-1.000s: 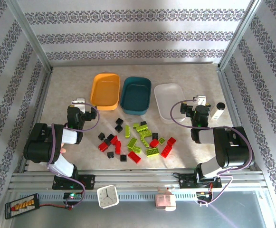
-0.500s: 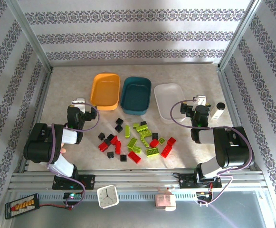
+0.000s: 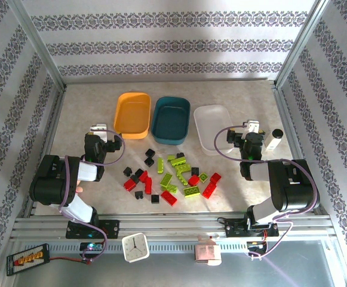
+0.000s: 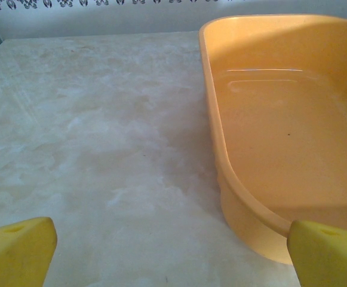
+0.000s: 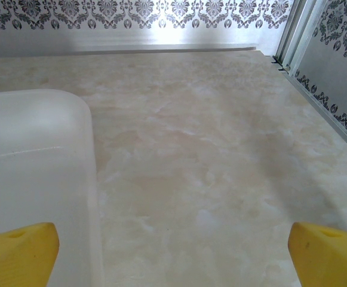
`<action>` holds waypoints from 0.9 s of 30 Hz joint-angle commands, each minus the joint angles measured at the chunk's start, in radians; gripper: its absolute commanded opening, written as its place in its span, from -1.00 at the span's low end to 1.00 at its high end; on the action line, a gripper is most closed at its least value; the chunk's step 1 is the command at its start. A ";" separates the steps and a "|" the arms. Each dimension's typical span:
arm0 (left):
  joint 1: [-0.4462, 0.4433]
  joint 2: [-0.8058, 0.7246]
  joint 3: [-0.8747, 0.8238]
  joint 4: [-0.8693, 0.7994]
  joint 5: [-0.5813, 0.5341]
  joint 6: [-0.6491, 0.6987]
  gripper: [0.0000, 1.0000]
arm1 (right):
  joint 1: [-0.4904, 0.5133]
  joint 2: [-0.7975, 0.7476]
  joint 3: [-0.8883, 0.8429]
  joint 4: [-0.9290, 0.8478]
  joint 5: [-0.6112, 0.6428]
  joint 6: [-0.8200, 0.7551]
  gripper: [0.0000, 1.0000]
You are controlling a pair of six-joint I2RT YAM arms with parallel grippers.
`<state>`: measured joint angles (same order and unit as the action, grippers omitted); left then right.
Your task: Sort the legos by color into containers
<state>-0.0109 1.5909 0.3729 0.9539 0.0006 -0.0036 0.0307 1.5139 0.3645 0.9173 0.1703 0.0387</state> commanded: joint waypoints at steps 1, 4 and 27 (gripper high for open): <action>0.011 0.004 0.014 -0.002 0.020 0.014 0.99 | 0.008 0.007 0.004 0.029 -0.007 0.010 0.96; 0.011 0.003 0.016 -0.005 0.007 0.007 0.99 | 0.002 0.007 0.004 0.030 -0.016 0.013 0.96; 0.028 -0.559 0.012 -0.355 -0.180 -0.708 0.99 | 0.127 -0.291 0.293 -0.866 0.520 0.542 0.96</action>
<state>-0.0097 1.0866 0.4076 0.6941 -0.1287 -0.3847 0.1791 1.2686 0.6174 0.3443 0.6239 0.2749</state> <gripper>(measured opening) 0.993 0.980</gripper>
